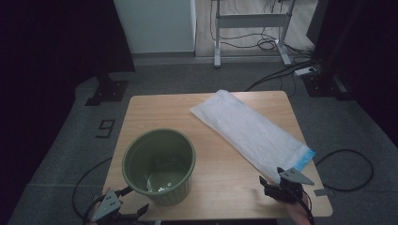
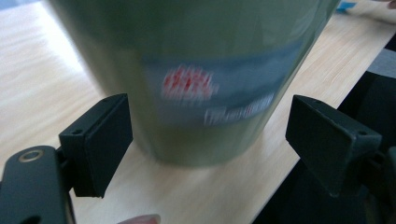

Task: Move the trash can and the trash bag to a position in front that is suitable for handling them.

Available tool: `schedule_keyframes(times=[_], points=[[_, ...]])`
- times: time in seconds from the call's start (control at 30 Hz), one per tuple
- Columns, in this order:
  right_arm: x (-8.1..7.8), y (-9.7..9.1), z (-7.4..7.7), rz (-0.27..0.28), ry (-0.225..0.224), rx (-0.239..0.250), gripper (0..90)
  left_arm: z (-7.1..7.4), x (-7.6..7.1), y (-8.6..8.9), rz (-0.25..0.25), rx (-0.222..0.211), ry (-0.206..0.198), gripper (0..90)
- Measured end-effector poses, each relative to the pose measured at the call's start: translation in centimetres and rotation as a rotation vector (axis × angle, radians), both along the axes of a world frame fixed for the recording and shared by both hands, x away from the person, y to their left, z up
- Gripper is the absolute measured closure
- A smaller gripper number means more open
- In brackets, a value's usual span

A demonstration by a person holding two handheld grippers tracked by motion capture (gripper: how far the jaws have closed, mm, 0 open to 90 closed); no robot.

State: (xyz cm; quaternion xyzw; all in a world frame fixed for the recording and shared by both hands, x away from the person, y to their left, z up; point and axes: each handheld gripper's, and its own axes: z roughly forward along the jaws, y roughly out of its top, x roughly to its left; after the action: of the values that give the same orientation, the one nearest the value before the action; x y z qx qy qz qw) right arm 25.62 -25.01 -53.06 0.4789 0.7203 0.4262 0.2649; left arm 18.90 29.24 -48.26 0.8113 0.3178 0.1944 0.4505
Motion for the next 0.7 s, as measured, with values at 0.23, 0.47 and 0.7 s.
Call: schedule_keyframes(times=[0.23,0.47,0.7], points=[[-0.2,0.2,-0.1,0.016,-0.001,-0.002,18.3,0.1,2.2,-2.5,-0.053,0.006,-0.001,14.6],[-0.1,0.3,-0.2,0.031,-0.004,0.000,18.1,0.3,5.3,-5.9,-0.148,0.030,0.029,15.4],[-0.4,0.3,-0.2,0.027,0.000,0.006,18.0,0.3,7.3,-9.4,-0.191,0.049,0.022,16.5]])
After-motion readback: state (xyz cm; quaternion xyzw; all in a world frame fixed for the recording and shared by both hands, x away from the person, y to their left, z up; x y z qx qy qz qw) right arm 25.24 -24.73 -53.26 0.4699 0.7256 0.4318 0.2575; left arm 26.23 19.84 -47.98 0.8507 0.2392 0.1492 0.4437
